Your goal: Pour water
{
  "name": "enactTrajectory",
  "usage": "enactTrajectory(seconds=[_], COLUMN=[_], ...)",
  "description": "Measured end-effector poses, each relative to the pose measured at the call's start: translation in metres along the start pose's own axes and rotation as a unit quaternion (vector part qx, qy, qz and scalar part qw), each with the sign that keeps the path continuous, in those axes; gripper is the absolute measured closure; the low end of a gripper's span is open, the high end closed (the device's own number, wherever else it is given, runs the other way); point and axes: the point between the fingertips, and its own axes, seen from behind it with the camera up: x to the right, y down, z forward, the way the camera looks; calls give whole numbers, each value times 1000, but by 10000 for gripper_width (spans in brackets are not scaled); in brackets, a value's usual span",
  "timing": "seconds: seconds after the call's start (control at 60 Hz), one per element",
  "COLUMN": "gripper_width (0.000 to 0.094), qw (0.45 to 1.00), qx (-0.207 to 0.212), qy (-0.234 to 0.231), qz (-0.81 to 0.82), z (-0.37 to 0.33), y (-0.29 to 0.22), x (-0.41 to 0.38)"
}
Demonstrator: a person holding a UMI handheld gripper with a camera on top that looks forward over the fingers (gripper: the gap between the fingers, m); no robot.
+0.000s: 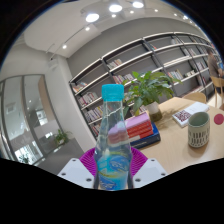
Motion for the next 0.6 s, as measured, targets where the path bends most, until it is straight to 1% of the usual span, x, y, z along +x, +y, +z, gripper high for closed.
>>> enactTrajectory(seconds=[0.1, 0.167, 0.317, 0.45, 0.517, 0.55, 0.583, 0.6], gripper_width=[552, 551, 553, 554, 553, 534, 534, 534], qw=[993, 982, 937, 857, 813, 786, 761, 750], qx=[-12, -9, 6, 3, 19, 24, 37, 44], qy=[11, 16, -7, -37, -42, -48, -53, -52], qz=[117, 189, 350, 514, 580, 616, 646, 658], z=[3, 9, 17, 20, 30, 31, 32, 21], y=[-31, -50, -89, -109, -117, -123, -131, -139], x=[33, 54, 84, 92, 104, 107, 113, 112])
